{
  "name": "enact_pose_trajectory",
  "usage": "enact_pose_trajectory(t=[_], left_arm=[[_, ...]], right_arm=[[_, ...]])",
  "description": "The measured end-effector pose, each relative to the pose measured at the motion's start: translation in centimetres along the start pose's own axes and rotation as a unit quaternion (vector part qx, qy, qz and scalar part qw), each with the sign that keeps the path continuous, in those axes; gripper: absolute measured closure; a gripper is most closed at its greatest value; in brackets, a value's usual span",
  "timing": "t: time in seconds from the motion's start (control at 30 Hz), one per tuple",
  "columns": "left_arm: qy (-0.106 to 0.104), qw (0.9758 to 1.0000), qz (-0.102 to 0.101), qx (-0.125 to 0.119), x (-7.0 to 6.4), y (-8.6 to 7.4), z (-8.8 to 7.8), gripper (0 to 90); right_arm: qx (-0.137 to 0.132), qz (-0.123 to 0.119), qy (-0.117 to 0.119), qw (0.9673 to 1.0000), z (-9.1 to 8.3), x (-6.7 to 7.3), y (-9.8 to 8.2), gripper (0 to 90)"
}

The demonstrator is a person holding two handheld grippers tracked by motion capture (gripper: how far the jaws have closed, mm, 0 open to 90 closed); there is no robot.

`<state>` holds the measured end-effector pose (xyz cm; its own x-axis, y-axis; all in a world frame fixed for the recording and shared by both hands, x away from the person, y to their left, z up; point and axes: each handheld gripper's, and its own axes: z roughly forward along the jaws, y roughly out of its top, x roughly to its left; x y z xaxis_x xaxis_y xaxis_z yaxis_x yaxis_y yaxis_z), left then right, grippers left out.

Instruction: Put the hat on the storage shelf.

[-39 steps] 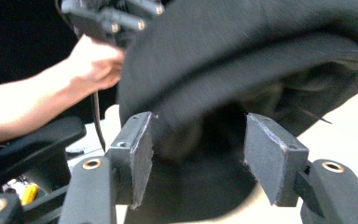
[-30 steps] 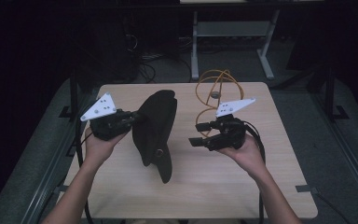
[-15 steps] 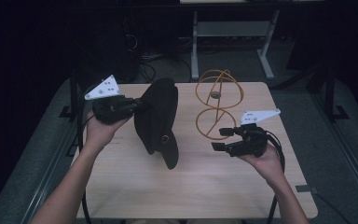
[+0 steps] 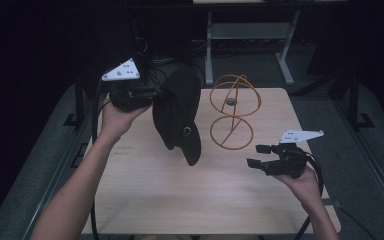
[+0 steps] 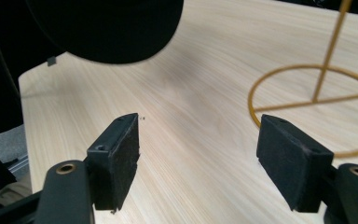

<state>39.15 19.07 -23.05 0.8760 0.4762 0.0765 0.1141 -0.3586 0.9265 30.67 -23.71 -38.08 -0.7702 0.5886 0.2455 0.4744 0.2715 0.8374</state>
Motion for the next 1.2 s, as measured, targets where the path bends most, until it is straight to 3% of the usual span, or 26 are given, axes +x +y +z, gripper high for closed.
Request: enact_pose_trajectory(t=[0.47,0.73,0.83,1.1,1.2], left_arm=[[-0.025,0.9996,0.009,0.008,1.5,3.4,3.6,86.9],[-0.030,0.9995,0.011,0.004,2.4,6.0,5.5,86.9],[-0.030,0.9992,0.023,0.010,2.6,7.7,6.4,86.9],[-0.034,0.9984,0.040,0.021,2.5,10.3,8.0,86.8],[-0.040,0.9983,0.037,0.022,2.6,10.9,8.9,86.8]], right_arm=[[0.004,0.014,-0.025,0.9996,-1.6,-1.5,-2.2,26.6],[-0.009,0.026,-0.033,0.9991,-2.7,-2.3,-2.7,26.2],[-0.013,0.032,-0.036,0.9988,-3.1,-2.6,-2.8,26.2],[-0.023,0.034,-0.042,0.9982,-3.7,-3.0,-3.0,26.1],[-0.025,0.037,-0.044,0.9981,-3.9,-3.1,-3.0,26.1]])
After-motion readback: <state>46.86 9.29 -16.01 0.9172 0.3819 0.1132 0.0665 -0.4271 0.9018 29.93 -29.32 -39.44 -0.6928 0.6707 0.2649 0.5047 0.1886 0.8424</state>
